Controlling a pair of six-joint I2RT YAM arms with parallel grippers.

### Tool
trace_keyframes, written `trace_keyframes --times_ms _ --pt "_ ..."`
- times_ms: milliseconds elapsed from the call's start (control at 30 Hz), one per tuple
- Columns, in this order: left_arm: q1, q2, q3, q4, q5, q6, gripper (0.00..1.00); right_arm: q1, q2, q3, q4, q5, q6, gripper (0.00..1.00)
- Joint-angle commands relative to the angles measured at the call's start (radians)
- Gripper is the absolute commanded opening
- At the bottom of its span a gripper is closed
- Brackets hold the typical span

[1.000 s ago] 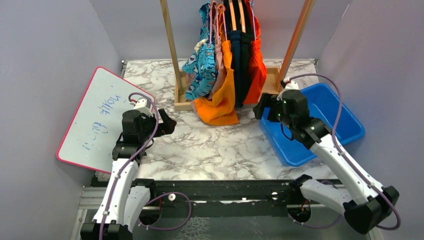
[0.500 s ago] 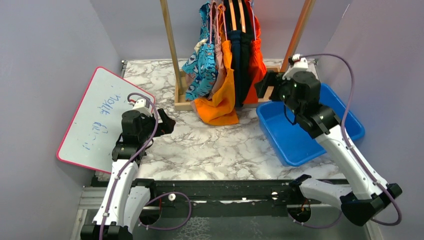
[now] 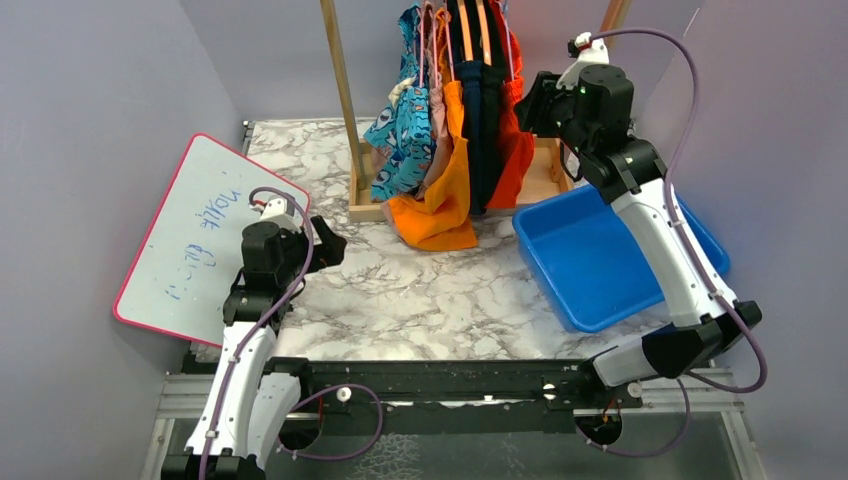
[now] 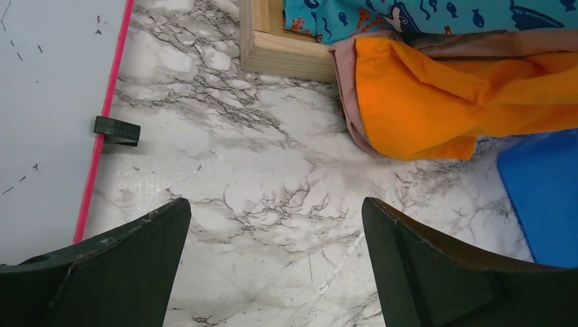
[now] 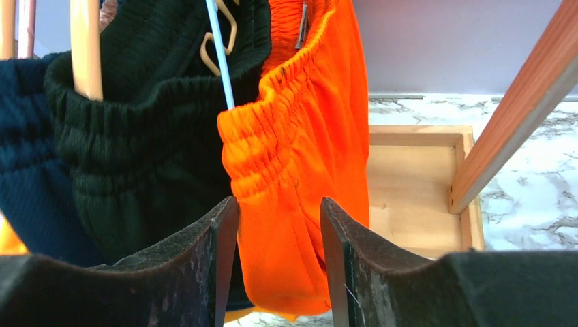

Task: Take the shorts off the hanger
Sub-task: Pick up the hanger from the clothes rod.

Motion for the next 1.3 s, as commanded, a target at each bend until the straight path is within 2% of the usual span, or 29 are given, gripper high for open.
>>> trace_keyframes --times_ms 0,100,200,367,467,633,700,767,800,867,933,1267 --pt "-0.001 -0.016 -0.005 -0.005 -0.062 -0.023 0.99 -0.006 0.073 0.105 -0.039 -0.021 -0.052 0.5" --pt "-0.001 -0.014 -0.005 -0.005 -0.056 -0.023 0.99 -0.006 0.113 0.154 -0.074 -0.016 -0.058 0.56" --pt "-0.001 -0.015 -0.005 -0.006 -0.057 -0.024 0.99 -0.006 0.094 0.11 -0.019 -0.001 -0.063 0.59" --pt "-0.001 -0.01 -0.006 -0.004 -0.053 -0.026 0.99 -0.007 0.151 0.151 -0.019 0.033 -0.091 0.56" --pt "-0.001 -0.005 -0.008 -0.004 -0.055 -0.03 0.99 -0.006 0.199 0.182 -0.002 -0.005 -0.131 0.45" --pt "-0.001 0.005 -0.007 -0.006 -0.05 -0.03 0.99 -0.007 0.292 0.287 -0.041 0.0 -0.151 0.45" --pt "-0.001 0.006 -0.007 -0.005 -0.051 -0.032 0.99 -0.007 0.316 0.319 -0.057 0.014 -0.161 0.37" --pt "-0.001 0.007 -0.008 -0.004 -0.05 -0.032 0.99 -0.006 0.32 0.331 -0.059 0.031 -0.164 0.23" --pt "-0.001 0.007 -0.009 -0.004 -0.049 -0.032 0.99 -0.006 0.315 0.326 -0.045 0.043 -0.164 0.21" --pt "-0.002 0.01 -0.007 -0.003 -0.046 -0.033 0.99 -0.006 0.296 0.311 -0.015 0.071 -0.163 0.09" --pt "-0.001 0.01 -0.007 -0.003 -0.044 -0.034 0.99 -0.006 0.269 0.286 0.026 0.101 -0.165 0.02" --pt "-0.001 0.004 -0.007 -0.004 -0.044 -0.034 0.99 -0.007 0.188 0.21 0.192 0.12 -0.137 0.01"
